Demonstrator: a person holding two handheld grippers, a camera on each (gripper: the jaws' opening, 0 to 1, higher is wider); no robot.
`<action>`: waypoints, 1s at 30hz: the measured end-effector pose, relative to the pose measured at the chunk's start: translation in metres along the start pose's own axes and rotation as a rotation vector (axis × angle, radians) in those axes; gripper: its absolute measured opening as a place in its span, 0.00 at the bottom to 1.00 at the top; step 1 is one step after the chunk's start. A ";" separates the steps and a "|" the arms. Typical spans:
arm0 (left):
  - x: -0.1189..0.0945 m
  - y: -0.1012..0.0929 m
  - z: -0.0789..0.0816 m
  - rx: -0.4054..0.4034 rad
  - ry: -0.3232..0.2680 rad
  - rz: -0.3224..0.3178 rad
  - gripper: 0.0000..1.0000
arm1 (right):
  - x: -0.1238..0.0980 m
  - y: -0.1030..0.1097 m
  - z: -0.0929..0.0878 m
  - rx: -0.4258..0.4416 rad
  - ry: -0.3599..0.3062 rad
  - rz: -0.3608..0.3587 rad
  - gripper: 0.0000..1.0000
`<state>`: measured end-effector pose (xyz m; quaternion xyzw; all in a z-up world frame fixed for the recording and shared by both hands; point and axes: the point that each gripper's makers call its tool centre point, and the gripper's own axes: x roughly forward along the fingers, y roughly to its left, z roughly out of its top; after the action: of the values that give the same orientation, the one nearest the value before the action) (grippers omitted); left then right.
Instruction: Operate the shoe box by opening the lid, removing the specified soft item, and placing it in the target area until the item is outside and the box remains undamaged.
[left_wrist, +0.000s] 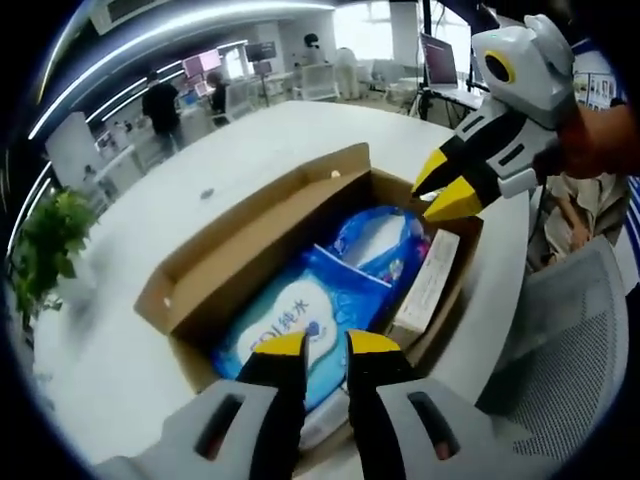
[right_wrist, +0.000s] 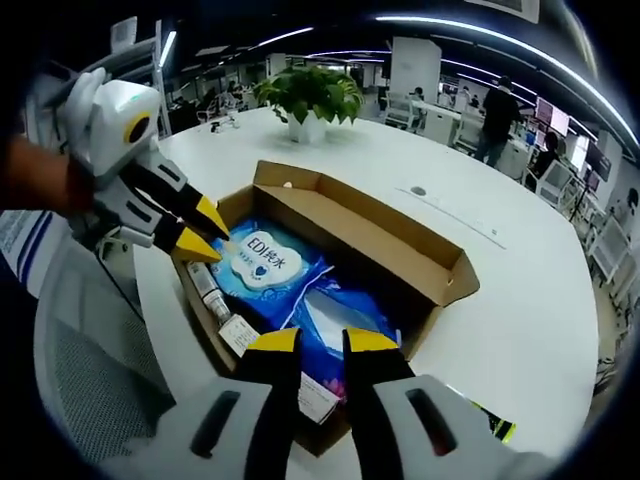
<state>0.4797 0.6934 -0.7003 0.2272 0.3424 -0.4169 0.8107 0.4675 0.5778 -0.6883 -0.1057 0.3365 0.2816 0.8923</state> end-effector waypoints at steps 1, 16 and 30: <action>0.000 0.001 -0.001 -0.006 0.001 -0.001 0.11 | 0.002 0.002 0.000 0.001 0.003 0.004 0.14; 0.001 0.015 -0.020 -0.045 0.013 0.007 0.11 | 0.040 0.018 0.008 -0.031 0.028 0.056 0.14; 0.006 0.017 -0.023 -0.064 0.005 -0.016 0.11 | 0.066 0.017 0.009 -0.031 0.052 0.085 0.14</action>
<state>0.4876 0.7144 -0.7184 0.1995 0.3592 -0.4117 0.8135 0.5031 0.6237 -0.7256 -0.1123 0.3595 0.3217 0.8687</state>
